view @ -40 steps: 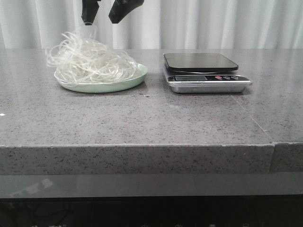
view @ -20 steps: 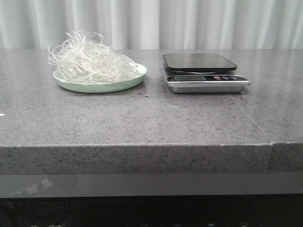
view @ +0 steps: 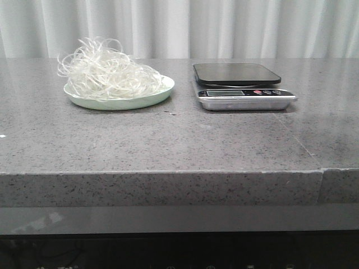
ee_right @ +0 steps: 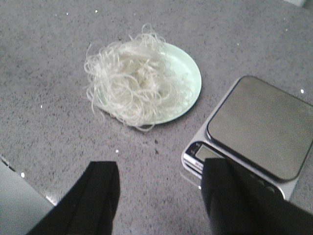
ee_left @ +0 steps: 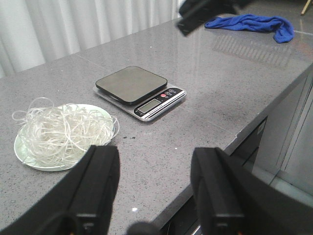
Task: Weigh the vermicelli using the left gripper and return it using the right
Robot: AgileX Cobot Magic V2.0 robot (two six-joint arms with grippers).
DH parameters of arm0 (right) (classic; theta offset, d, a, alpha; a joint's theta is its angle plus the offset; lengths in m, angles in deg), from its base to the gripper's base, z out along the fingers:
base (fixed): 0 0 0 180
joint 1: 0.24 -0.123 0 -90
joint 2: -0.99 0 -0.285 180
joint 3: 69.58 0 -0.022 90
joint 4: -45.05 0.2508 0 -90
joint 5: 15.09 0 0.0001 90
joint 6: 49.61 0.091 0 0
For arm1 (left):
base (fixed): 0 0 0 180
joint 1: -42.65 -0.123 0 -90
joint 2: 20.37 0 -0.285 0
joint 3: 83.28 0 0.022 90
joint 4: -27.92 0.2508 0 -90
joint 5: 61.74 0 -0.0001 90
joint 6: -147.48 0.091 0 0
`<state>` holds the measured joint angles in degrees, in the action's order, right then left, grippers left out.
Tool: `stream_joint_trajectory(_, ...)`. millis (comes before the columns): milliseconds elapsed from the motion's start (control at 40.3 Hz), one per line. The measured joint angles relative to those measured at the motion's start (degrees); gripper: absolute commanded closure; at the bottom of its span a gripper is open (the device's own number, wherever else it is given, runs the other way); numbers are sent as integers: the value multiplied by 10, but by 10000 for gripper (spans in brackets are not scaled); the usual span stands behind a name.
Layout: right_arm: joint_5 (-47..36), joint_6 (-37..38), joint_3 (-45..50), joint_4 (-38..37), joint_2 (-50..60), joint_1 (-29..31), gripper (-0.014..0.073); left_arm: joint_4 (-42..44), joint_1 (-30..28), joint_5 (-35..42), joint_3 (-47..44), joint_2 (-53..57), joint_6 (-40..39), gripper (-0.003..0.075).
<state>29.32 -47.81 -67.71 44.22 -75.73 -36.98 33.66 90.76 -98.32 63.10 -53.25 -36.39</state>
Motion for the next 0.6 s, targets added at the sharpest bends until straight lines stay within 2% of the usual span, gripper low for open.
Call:
stream_joint_trajectory(298, 24, 9, 162, -4, 193, 0, 97, 0, 0, 0, 0, 0, 0, 293)
stream_joint_trajectory(595, 91, 9, 253, -13, 360, 3, 97, 0, 0, 0, 0, 0, 0, 293)
